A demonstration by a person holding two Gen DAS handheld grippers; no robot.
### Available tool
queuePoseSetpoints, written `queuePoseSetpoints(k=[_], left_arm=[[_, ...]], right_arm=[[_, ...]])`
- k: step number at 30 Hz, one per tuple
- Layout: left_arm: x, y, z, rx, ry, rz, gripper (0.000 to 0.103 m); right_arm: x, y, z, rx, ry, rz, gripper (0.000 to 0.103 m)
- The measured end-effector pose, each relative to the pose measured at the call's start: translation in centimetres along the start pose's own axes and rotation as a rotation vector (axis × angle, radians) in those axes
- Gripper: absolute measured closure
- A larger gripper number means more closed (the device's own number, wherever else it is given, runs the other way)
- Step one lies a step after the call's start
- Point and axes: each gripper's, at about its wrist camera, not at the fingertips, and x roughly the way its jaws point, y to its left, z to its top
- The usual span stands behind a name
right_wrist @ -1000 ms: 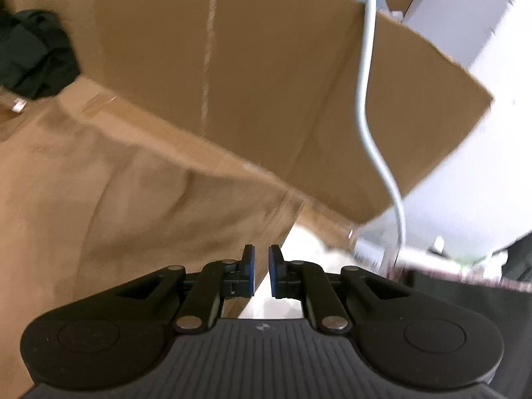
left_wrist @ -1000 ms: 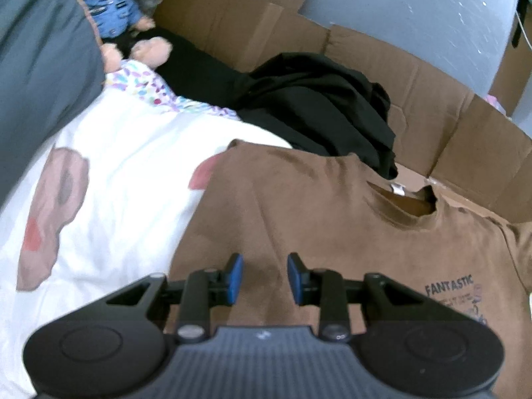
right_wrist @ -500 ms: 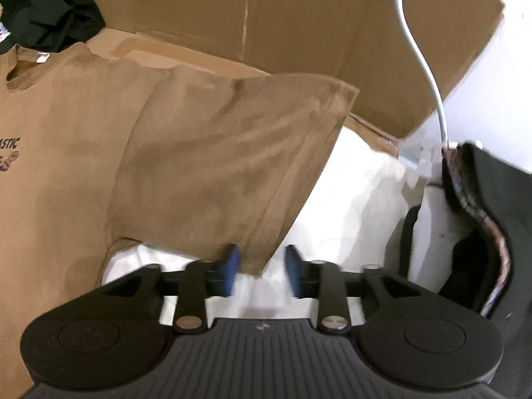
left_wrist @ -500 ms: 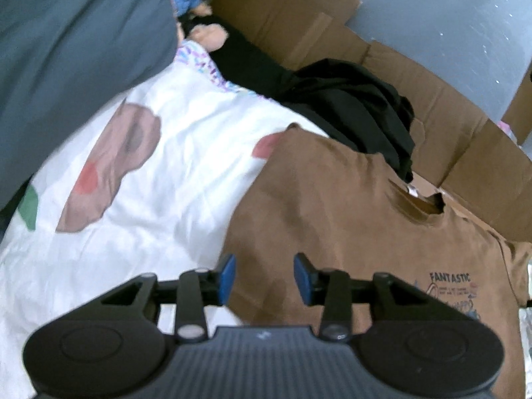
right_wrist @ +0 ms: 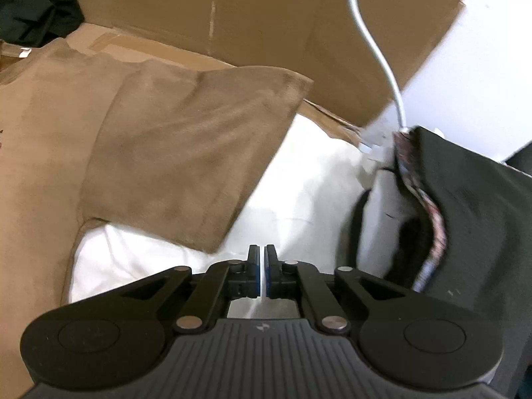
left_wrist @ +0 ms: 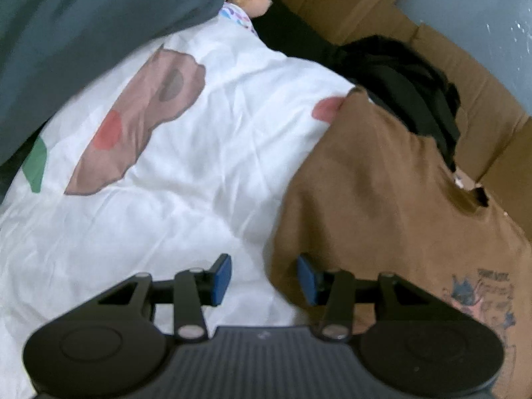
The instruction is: Fold clothes
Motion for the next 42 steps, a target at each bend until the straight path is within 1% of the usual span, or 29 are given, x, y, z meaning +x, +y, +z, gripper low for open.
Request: queuePoseSetpoints(k=[2,4,6,8,11,14,15,16,17,18,19,21,24,27,29,31,33,37,41,42], left_arm=[[0.3,0.0,0.0,-0.003,-0.006,-0.012,0.056],[0.6,-0.2,0.0,0.001,-0.009,-0.022,0.055],[0.9,-0.6,0.0,0.012,-0.012,-0.030,0.054],[1.4,-1.2,-0.1,0.033,-0.020,-0.040,0.054],[1.7,-2.0,-0.3,0.065,-0.028,-0.020,0.055],[1.7,-2.8,-0.6,0.100,-0.029,-0.031,0.066],[1.6,-3.1,-0.7,0.112,-0.028,-0.038,0.077],[1.6,-3.3,-0.7,0.123,-0.026,-0.044,0.084],[1.5,-3.5,-0.7,0.128,-0.021,-0.046,0.086],[1.4,-3.6,-0.6,0.132,-0.016,-0.048,0.093],[1.2,-3.6,-0.5,0.132,-0.014,-0.054,0.097],[0.6,-3.6,-0.4,0.134,-0.022,-0.065,0.098],[-1.1,-3.2,0.1,0.132,-0.062,-0.053,0.098],[-3.6,-2.0,1.3,0.121,-0.129,-0.012,0.098],[-5.3,-1.1,2.5,0.137,-0.179,0.043,0.098],[-5.7,-0.8,3.3,0.151,-0.197,0.076,0.098],[-6.7,0.1,4.2,0.133,-0.231,0.118,0.098],[-7.1,1.5,5.6,0.119,-0.263,0.191,0.098],[-5.9,2.4,6.8,0.107,-0.257,0.266,0.098],[-5.5,2.5,7.0,0.102,-0.252,0.282,0.096]], right_arm=[[-0.7,0.1,-0.1,-0.003,-0.017,-0.003,0.088],[-1.6,0.2,-0.1,0.002,-0.039,0.005,0.078],[-2.5,0.6,0.0,-0.003,-0.065,0.014,0.074],[-2.9,1.1,0.2,-0.010,-0.075,0.018,0.072],[-3.7,2.0,0.4,-0.023,-0.092,0.033,0.071],[-4.1,3.2,0.6,-0.040,-0.104,0.052,0.071],[-4.1,3.4,0.6,-0.043,-0.104,0.055,0.071],[-4.1,3.8,0.5,-0.048,-0.104,0.062,0.071],[-4.1,4.0,0.5,-0.049,-0.103,0.065,0.071],[-4.1,4.3,0.5,-0.051,-0.102,0.071,0.071],[-4.1,4.6,0.4,-0.052,-0.101,0.076,0.071],[-4.1,4.9,0.3,-0.053,-0.102,0.083,0.071],[-4.5,5.4,0.0,-0.064,-0.108,0.091,0.071],[-5.1,5.7,-0.3,-0.073,-0.120,0.097,0.071],[-5.4,5.8,-0.4,-0.076,-0.124,0.098,0.071],[-5.7,5.8,-0.5,-0.079,-0.130,0.097,0.071],[-6.1,5.9,-0.7,-0.082,-0.135,0.097,0.071],[-6.4,6.0,-0.9,-0.091,-0.136,0.092,0.071],[-6.7,6.2,-0.7,-0.106,-0.127,0.075,0.071],[-6.6,6.2,-0.6,-0.107,-0.125,0.073,0.071]])
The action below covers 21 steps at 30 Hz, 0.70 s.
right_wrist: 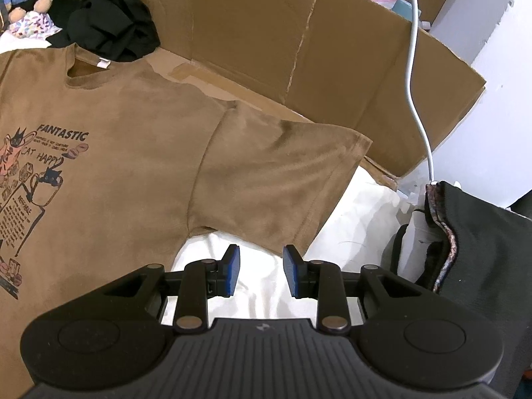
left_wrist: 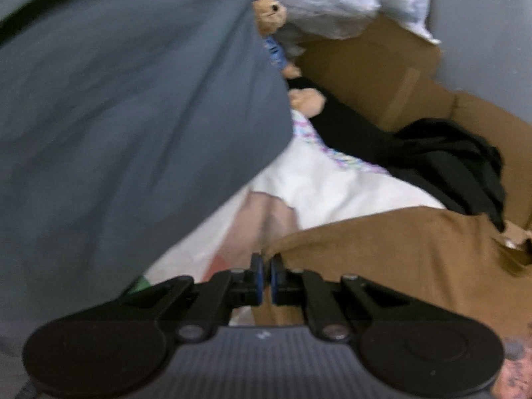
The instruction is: Fold clothes
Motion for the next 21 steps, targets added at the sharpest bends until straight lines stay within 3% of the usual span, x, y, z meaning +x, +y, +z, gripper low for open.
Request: queuePoseSetpoints(k=[2,4,5,10,21], left_arm=[[0.7,0.2,0.0,-0.021,0.012,0.022,0.082],[1.4,0.4,-0.4,-0.049,0.025,0.038,0.044],[1.6,0.5,-0.7,-0.060,0.029,0.040,0.039],[0.8,0.3,-2.4,-0.066,0.062,-0.012,0.037],[-1.3,0.3,-7.0,-0.078,0.218,-0.111,0.038]], right_arm=[[0.0,0.1,0.1,-0.001,0.003,-0.003,0.071],[0.2,0.4,0.4,-0.005,0.007,-0.001,0.071],[0.3,0.6,0.5,-0.007,0.009,0.001,0.071],[0.8,1.6,1.2,-0.020,0.007,0.022,0.071],[0.3,3.0,0.5,-0.004,-0.019,0.071,0.071]])
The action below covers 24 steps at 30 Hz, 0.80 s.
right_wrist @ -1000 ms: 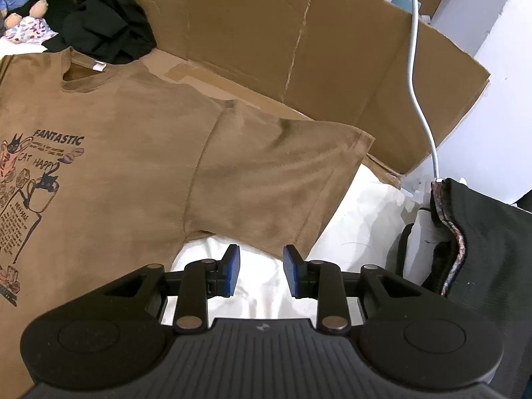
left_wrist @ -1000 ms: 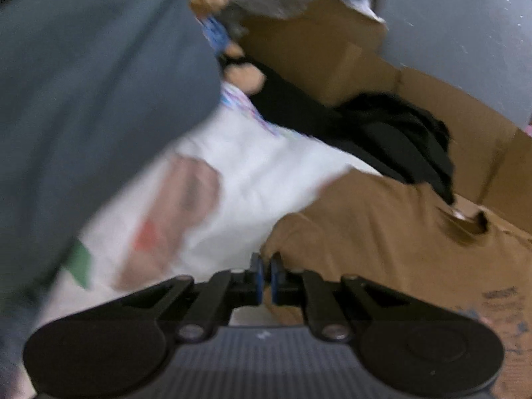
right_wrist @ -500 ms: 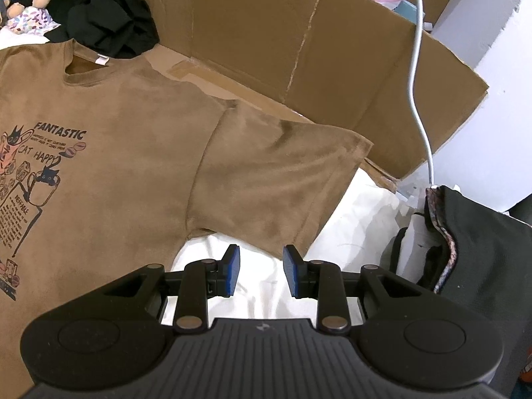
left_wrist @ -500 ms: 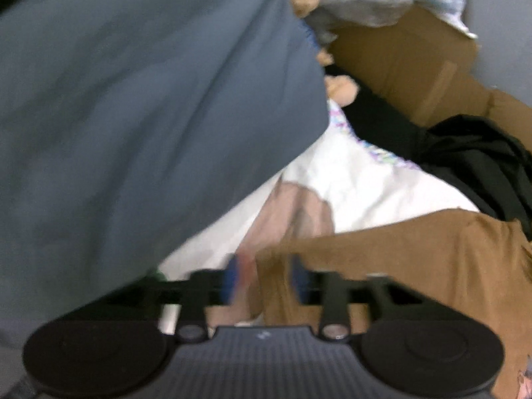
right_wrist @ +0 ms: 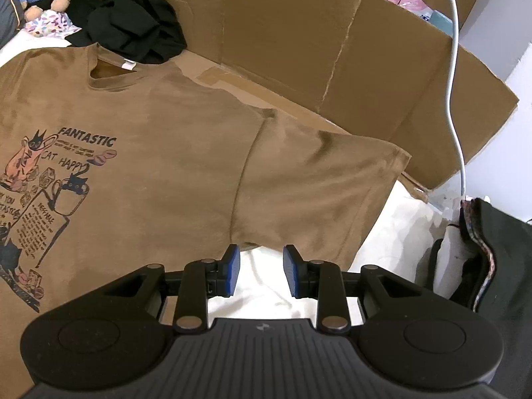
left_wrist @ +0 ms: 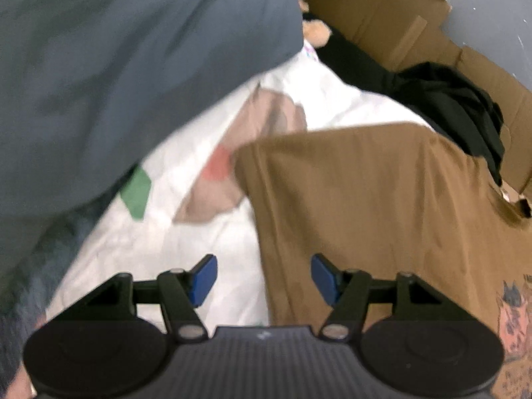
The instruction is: Fold clothes
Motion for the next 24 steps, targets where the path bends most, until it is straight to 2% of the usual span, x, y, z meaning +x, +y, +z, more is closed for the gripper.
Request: queuePoseSetpoints(k=[3,8,11,12,14,20,24], left_arm=[[0.7,-0.2,-1.0,0.003,0.043,-0.019,0.038],[2.3,-0.1,-2.3,-0.009,0.103,-0.052,0.053],[2.8,-0.2,-2.8,0.006,0.121,-0.078,0.079],[2.8,-0.2,-2.8,0.013,0.122,-0.083,0.085],[2.7,-0.3,-2.6,0.034,0.128,-0.072,0.090],[1.9,-0.3,-2.8,0.065,0.113,-0.023,0.088],[1.0,-0.4,-3.1,0.090,0.116,0.005,0.074]], right_arm=[[-0.5,0.0,-0.8,0.004,0.000,0.001,0.071],[-1.3,-0.1,-1.6,0.016,-0.001,-0.010,0.071],[-1.6,-0.3,-2.1,0.021,0.005,-0.019,0.071],[-1.7,-0.3,-2.4,0.021,0.009,-0.024,0.071],[-1.6,-0.2,-2.6,0.019,0.013,-0.023,0.071],[-0.9,0.8,-3.1,0.020,0.028,-0.003,0.071],[-0.7,1.4,-3.4,0.018,0.035,0.010,0.071]])
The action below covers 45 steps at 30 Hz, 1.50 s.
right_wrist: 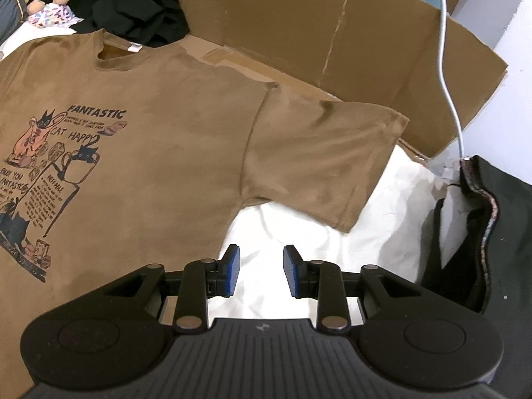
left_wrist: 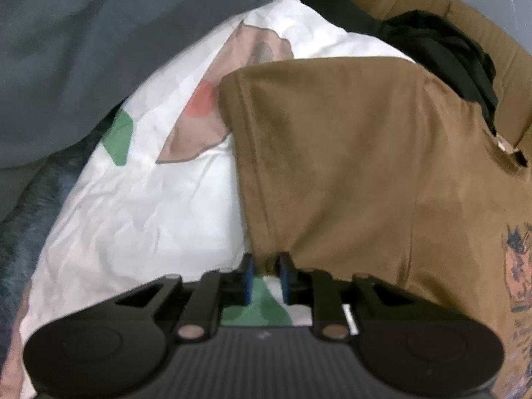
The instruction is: Fold clothes
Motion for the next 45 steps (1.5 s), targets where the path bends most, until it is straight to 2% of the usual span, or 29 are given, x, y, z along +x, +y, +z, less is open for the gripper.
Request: queuePoseSetpoints(k=[3,13,16,22,24,29,38,42,45], left_arm=[[-1.3,0.2,-0.1,0.012,0.003,0.012,0.072],[-7.0,-0.8,1.1,0.055,-0.003,-0.039,0.071],[-9.5,-1.6,1.8,0.098,-0.030,-0.033,0.068],[-16.5,-2.2,3.5,0.098,-0.105,-0.057,0.064],[-18.3,-2.4,3.4,0.096,-0.108,-0.062,0.063],[-21.5,-3.6,1.9,0.115,-0.106,-0.062,0.060],[-25.8,-6.0,-3.7,0.141,-0.088,-0.097,0.052],[-26.3,-5.9,-6.5,0.150,-0.058,-0.117,0.050],[-25.7,-5.8,-8.7,0.149,-0.005,-0.132,0.050]], right_arm=[[-0.2,0.2,-0.4,0.007,0.001,0.012,0.071],[-2.4,-0.1,-2.4,0.041,-0.018,0.034,0.071],[-3.7,-0.2,-3.0,0.051,-0.035,0.041,0.070],[-6.9,0.1,-4.1,0.063,-0.077,0.058,0.067],[-8.2,0.3,-4.5,0.064,-0.096,0.065,0.065],[-11.3,0.3,-5.4,0.066,-0.136,0.093,0.061],[-14.8,0.9,-8.7,0.036,-0.148,0.136,0.059],[-15.7,1.4,-9.8,0.010,-0.149,0.153,0.059],[-16.3,1.8,-10.4,0.002,-0.151,0.163,0.058]])
